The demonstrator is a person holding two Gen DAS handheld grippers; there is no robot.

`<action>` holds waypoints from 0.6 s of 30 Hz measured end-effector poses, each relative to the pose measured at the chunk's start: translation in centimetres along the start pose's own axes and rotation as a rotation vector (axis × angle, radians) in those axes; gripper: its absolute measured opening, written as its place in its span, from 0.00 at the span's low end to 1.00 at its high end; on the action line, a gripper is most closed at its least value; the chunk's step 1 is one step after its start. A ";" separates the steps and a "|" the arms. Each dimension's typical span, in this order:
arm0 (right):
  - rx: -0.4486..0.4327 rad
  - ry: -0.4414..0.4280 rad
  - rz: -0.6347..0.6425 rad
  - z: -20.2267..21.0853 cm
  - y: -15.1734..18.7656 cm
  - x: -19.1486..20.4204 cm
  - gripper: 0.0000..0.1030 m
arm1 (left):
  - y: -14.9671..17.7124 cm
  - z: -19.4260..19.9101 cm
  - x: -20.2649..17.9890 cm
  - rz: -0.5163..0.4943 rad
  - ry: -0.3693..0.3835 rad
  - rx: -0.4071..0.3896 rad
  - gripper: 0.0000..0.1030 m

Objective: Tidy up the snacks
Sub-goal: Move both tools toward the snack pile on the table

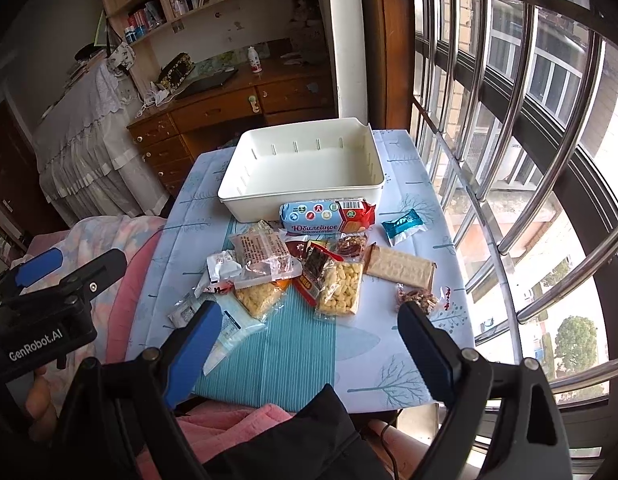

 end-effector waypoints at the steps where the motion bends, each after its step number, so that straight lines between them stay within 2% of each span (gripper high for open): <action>1: 0.002 -0.002 0.000 0.0 0.1 0.0 0.88 | 0.0 0.1 0.0 -0.004 -0.006 0.003 0.99; 10: -0.026 -0.014 -0.028 -0.1 0.1 -0.7 0.88 | 1.8 -1.5 0.9 0.066 0.018 0.088 0.99; 14: 0.003 -0.014 -0.041 -0.9 0.6 -1.1 0.88 | 2.9 -2.7 1.7 0.131 0.057 0.137 0.99; 18: 0.039 -0.016 -0.067 -1.9 1.0 -1.5 0.88 | 4.5 -4.9 2.7 0.195 0.068 0.226 0.99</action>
Point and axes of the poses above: each gripper's, at about its wrist camera, not at the fingertips, and z roughly against the way its jaws point, x to its left, y to its underside, the point moved 9 cm from there along -z, roughly the way its jaws point, and after that the axes turned 3 degrees about -x, right-handed, at the moved point
